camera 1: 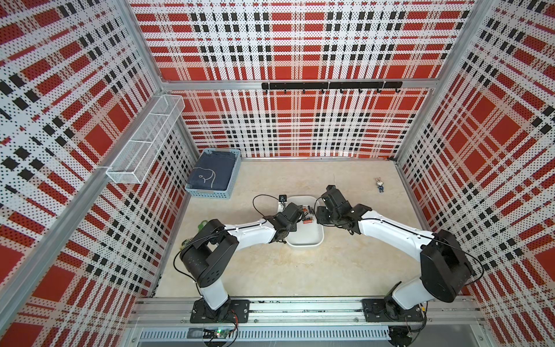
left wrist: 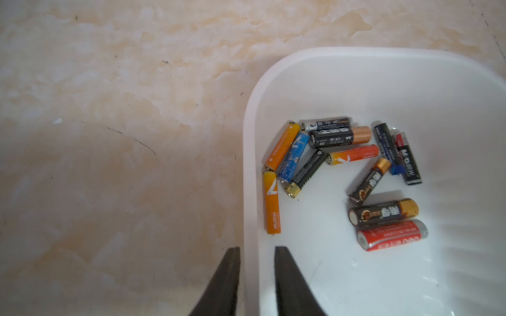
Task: Take the batteries out of the storage box
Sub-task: Move the storage box to the center of the board, then adjust the battery in the storage box.
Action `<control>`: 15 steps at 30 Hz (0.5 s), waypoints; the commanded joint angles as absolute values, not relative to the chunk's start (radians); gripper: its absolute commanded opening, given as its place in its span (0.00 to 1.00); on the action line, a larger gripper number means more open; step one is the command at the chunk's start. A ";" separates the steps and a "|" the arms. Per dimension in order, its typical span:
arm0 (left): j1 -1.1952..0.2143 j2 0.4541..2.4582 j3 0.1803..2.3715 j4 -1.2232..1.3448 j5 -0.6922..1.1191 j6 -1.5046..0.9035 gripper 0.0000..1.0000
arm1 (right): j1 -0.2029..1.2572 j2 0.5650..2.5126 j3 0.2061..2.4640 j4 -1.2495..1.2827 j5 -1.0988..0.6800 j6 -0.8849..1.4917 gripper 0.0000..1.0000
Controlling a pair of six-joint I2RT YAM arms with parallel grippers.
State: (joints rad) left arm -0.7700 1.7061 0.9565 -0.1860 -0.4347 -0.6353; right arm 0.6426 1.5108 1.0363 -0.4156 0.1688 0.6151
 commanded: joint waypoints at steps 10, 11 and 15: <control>-0.779 1.660 1.177 -0.249 -0.322 -0.481 0.30 | 0.467 1.272 0.824 -0.210 -0.115 0.478 0.56; -0.785 1.690 1.212 -0.268 -0.295 -0.455 0.28 | 0.445 1.249 0.777 -0.167 -0.153 0.468 0.56; -0.817 1.795 1.286 -0.285 -0.192 -0.334 0.24 | 0.435 1.195 0.668 -0.114 -0.163 0.409 0.51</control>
